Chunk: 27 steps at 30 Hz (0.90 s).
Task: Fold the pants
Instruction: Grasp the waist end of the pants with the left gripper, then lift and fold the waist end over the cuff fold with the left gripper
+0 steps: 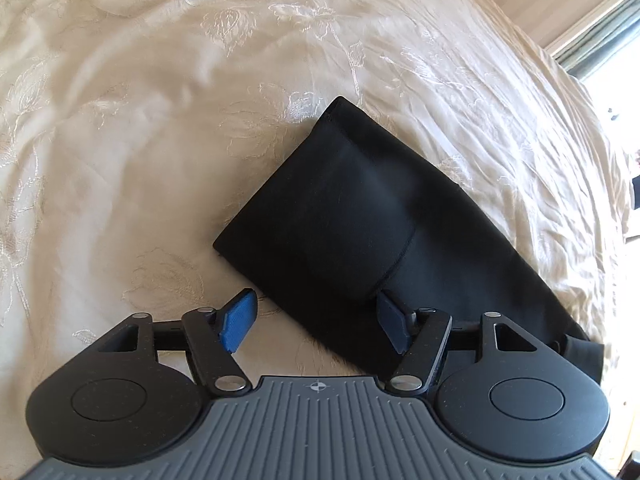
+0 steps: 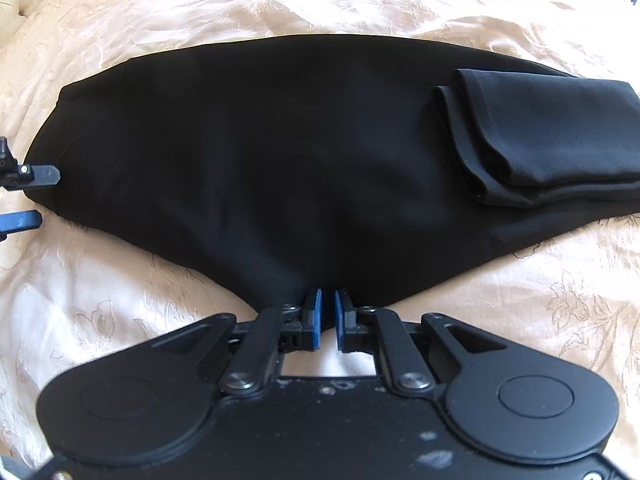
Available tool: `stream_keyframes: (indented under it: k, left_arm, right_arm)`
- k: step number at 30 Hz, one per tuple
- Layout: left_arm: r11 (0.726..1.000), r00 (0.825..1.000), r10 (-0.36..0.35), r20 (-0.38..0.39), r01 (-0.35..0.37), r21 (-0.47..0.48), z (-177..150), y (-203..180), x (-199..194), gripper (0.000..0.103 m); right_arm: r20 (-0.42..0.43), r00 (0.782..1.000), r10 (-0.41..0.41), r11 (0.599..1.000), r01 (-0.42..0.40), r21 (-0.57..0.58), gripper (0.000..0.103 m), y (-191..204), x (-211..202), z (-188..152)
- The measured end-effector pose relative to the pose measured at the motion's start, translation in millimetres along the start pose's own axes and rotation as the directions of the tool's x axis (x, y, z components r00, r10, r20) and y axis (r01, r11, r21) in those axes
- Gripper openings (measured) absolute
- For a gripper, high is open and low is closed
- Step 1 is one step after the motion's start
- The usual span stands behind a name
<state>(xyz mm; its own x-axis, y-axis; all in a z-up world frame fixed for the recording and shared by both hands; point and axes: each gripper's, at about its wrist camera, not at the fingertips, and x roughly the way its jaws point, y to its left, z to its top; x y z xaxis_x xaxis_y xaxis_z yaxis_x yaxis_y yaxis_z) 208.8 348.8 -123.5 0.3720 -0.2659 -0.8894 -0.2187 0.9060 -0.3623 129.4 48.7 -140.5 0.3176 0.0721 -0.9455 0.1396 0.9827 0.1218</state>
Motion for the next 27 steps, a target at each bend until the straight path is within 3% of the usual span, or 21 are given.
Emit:
stream_keyframes:
  k: [4, 7, 8, 9, 11, 14, 20, 22, 24, 27]
  left_arm:
    - [0.999, 0.999, 0.015, -0.05, -0.017, -0.051, 10, 5, 27, 0.074]
    - [0.994, 0.999, -0.011, -0.047, 0.005, -0.11, 12, 6, 32, 0.087]
    - [0.992, 0.999, -0.001, -0.045, -0.004, -0.128, 11, 6, 31, 0.086]
    - [0.989, 0.999, 0.018, -0.038, -0.023, -0.145, 9, 4, 27, 0.083]
    - [0.988, 0.998, 0.061, -0.014, -0.062, -0.141, 9, -1, 20, 0.05]
    - [0.993, 1.0, 0.026, 0.011, -0.025, -0.115, 8, -1, 4, 0.027]
    - [0.998, 0.989, 0.053, 0.136, -0.056, 0.022, 3, -48, -40, 0.02]
    - [0.996, 0.98, 0.048, 0.194, -0.061, 0.063, -1, -71, -57, 0.018]
    - [0.991, 0.967, 0.023, 0.254, -0.055, 0.118, -5, -99, -73, 0.009]
    - [0.982, 0.952, -0.007, 0.305, -0.05, 0.179, -17, -141, -98, 0.009]
  right_arm:
    - [-0.001, 1.0, -0.002, 1.0, 0.002, -0.002, 0.01, 1, 0, 1]
    - [0.001, 1.0, -0.004, 1.0, 0.004, 0.0, 0.01, 1, 0, 3]
    - [0.004, 1.0, -0.006, 1.0, 0.006, 0.0, 0.01, 2, 0, 3]
    - [0.006, 1.0, -0.007, 1.0, 0.007, -0.002, 0.01, 1, 0, 3]
    - [0.011, 1.0, -0.008, 1.0, 0.008, -0.008, 0.01, 2, 1, 2]
    - [0.019, 1.0, -0.006, 1.0, 0.006, -0.014, 0.01, 2, 1, 0]
    - [0.057, 0.998, -0.006, 0.997, 0.011, -0.079, 0.009, 9, 2, -11]
    - [0.078, 0.997, 0.016, 0.998, -0.011, -0.068, 0.008, 5, 2, -16]
    - [0.095, 0.994, 0.048, 0.998, -0.044, -0.047, 0.006, -2, 3, -19]
    - [0.093, 0.991, 0.097, 0.994, -0.091, -0.059, 0.005, -12, 1, -20]
